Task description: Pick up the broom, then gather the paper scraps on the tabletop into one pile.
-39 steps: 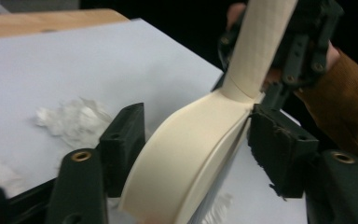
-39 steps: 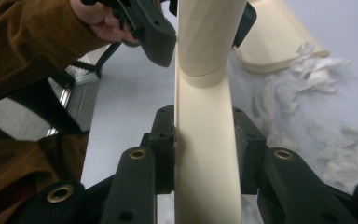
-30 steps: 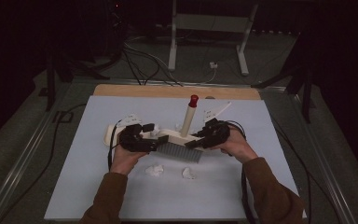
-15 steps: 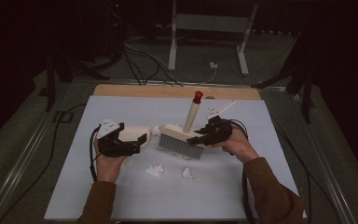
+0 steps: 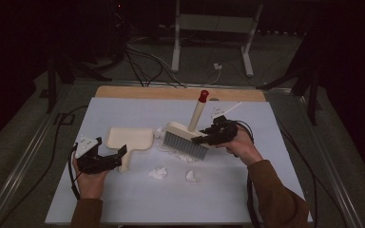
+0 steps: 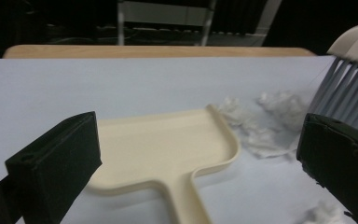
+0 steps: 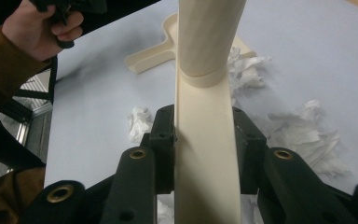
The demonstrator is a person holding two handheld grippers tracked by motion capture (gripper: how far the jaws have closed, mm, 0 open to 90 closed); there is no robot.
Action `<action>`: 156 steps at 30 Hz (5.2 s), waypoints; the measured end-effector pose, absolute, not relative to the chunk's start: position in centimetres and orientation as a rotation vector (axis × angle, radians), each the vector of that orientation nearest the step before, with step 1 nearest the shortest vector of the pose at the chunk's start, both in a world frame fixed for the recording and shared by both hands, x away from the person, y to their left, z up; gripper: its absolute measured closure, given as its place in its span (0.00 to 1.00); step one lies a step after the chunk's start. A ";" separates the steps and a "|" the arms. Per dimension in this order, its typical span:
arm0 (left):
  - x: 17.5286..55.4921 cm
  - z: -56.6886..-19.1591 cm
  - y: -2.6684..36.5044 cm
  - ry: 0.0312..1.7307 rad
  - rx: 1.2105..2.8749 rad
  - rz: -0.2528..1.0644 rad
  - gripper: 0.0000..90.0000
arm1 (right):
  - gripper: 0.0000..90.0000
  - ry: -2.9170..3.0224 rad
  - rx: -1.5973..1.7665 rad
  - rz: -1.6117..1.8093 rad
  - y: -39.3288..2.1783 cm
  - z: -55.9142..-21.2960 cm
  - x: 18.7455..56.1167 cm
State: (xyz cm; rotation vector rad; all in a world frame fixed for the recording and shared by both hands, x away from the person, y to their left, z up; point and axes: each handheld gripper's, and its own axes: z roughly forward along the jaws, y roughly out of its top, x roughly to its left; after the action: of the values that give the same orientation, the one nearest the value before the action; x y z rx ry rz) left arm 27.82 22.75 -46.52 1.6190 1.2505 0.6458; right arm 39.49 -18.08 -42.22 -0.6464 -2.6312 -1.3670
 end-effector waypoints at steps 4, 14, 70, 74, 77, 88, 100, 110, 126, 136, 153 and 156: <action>27.0 -47.0 23.2 1.267 1.606 0.695 0.00 | 0.76 -2.637 -0.678 -1.373 -18.1 -42.1 39.4; 26.5 -47.7 24.0 1.307 1.592 0.730 0.00 | 0.75 -2.635 -0.725 -1.382 -17.7 -41.8 38.5; 26.4 -48.2 24.0 1.338 1.595 0.742 0.01 | 0.75 -2.716 -0.494 -1.130 -10.8 -46.1 32.5; 26.5 -48.2 24.0 1.339 1.597 0.742 0.01 | 0.75 -2.725 -0.510 -1.138 -11.1 -46.0 32.8; 26.5 -48.2 23.9 1.339 1.598 0.742 0.01 | 0.75 -2.728 -0.515 -1.139 -11.3 -46.0 33.0; 26.5 -48.2 24.0 1.340 1.598 0.741 0.01 | 0.75 -2.734 -0.522 -1.144 -11.6 -46.1 33.3; 26.4 -48.2 24.0 1.342 1.590 0.743 0.01 | 0.75 -2.747 -0.533 -1.153 -12.2 -46.1 34.2; 26.4 -48.3 24.0 1.348 1.587 0.739 0.01 | 0.76 -2.774 -0.579 -1.184 -13.5 -46.1 36.0; 26.4 -48.3 24.0 1.352 1.588 0.738 0.01 | 0.75 -2.727 -0.626 -1.340 -17.3 -43.5 37.1; 26.4 -48.4 24.0 1.354 1.586 0.735 0.00 | 0.75 -2.723 -0.861 -1.478 -19.9 -42.0 38.0; 26.4 -48.4 24.1 1.355 1.584 0.733 0.01 | 0.75 -2.886 -1.305 -1.407 -20.4 -43.7 41.5; 26.5 -48.4 24.1 1.356 1.587 0.731 0.01 | 0.75 -2.921 -1.318 -1.361 -20.1 -44.4 42.0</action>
State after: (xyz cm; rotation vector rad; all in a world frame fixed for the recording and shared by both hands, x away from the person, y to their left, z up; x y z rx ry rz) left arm 26.48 24.05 -48.44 1.5866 1.3565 0.7310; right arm 42.00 -20.15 -44.39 -1.3176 -2.9205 -1.3611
